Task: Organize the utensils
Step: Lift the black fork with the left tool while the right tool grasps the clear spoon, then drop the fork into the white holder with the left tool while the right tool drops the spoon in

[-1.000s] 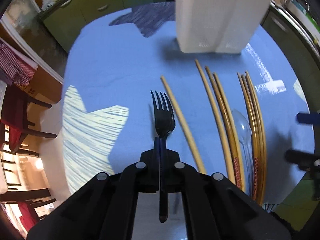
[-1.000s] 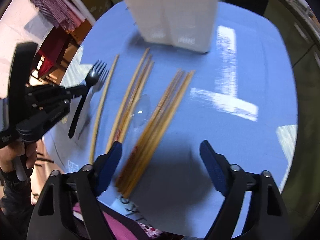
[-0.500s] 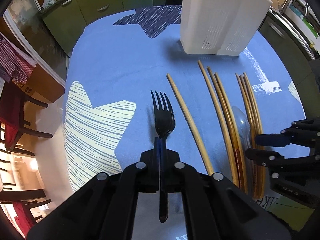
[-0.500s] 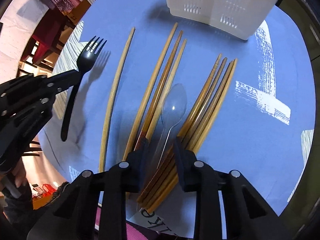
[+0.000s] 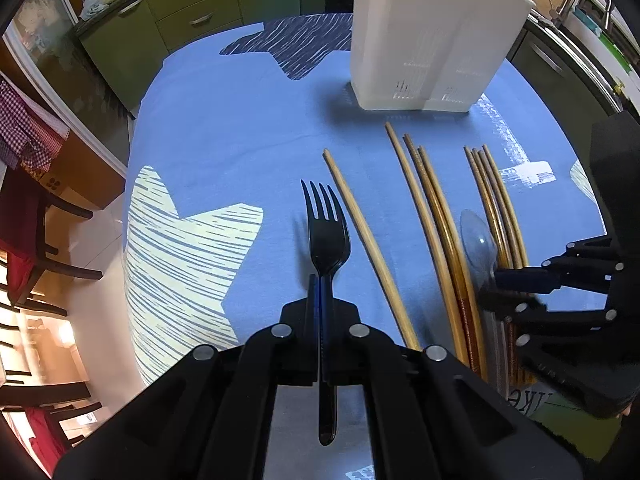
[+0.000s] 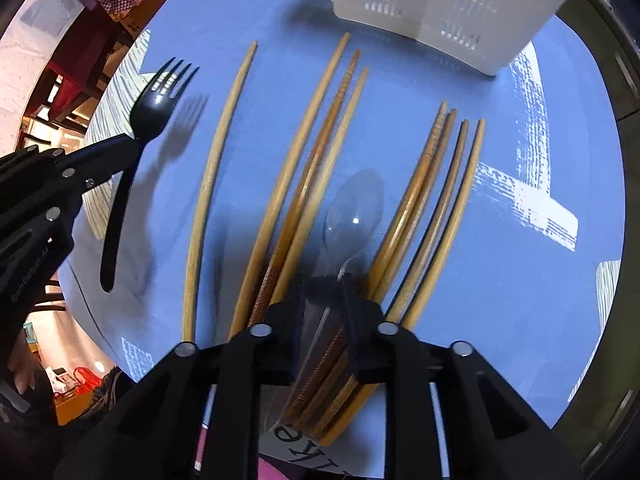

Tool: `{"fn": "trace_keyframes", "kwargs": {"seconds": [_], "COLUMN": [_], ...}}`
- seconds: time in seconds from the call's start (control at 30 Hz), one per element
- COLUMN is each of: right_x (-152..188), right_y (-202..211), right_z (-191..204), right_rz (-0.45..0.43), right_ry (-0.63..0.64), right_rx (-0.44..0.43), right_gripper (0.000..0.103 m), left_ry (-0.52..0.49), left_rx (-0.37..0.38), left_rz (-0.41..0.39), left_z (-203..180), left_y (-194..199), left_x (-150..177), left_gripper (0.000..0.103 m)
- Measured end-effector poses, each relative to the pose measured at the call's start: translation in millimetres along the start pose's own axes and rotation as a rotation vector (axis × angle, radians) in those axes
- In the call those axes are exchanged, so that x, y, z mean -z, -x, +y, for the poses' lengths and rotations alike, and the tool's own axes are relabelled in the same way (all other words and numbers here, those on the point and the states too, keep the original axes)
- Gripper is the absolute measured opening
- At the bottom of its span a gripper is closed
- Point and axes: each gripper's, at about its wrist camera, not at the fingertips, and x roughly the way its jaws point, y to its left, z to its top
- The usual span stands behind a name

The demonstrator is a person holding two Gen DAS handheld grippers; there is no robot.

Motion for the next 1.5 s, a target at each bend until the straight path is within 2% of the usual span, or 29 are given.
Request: {"fn": "trace_keyframes", "kwargs": {"seconds": [0.07,0.1,0.13,0.3,0.5,0.67,0.77,0.9,1.07,1.17,1.3,1.43,1.5], "right_x": [0,0,-1,4,18,34,46,60,76,80,87,91,92], "right_y": [-1,-1,0,8,43,91,115,139,158,160,155,150,149], "right_z": [3,4,2,-9,-27,-35,-41,-49,-69,-79,-93,-105,-108], "right_rz": [-0.010,-0.019,-0.034,-0.094,-0.255,-0.444,-0.546,-0.635,-0.711,-0.737,-0.750,-0.748,-0.748], "right_ry": [0.013,0.017,0.011,-0.018,-0.042,-0.070,-0.077,-0.083,-0.102,-0.122,-0.147,-0.169,-0.176], "right_rx": [0.020,0.033,0.031,-0.032,-0.103,-0.137,-0.142,-0.156,-0.163,-0.181,-0.200,-0.220,-0.225], "right_gripper": [0.020,0.013,0.011,0.009,0.009,0.009,0.009,0.009,0.009,0.009,0.010,0.010,0.010], "left_ry": [-0.001,-0.001,-0.001,0.001,0.003,-0.003,0.000,0.001,0.013,0.045,0.095,0.118,0.109], "left_rx": [0.001,0.001,0.002,0.009,0.028,0.056,0.079,0.105,0.132,0.140,0.132,0.113,0.071], "left_rz": [-0.001,-0.002,-0.004,-0.013,-0.050,-0.113,-0.174,-0.268,-0.423,-0.550,-0.697,-0.791,-0.824], "left_z": [-1,-2,-2,-1,-2,-7,-12,-20,-31,-36,-41,-48,-54], "left_y": [1,2,3,8,27,55,78,110,148,164,161,144,131], "left_x": [0,0,0,0,-2,-7,-17,-40,-82,-114,-155,-181,-191], "left_gripper": [0.001,0.001,0.001,0.001,0.001,0.001,0.001,0.001,0.001,0.001,0.001,0.001,0.001]}}
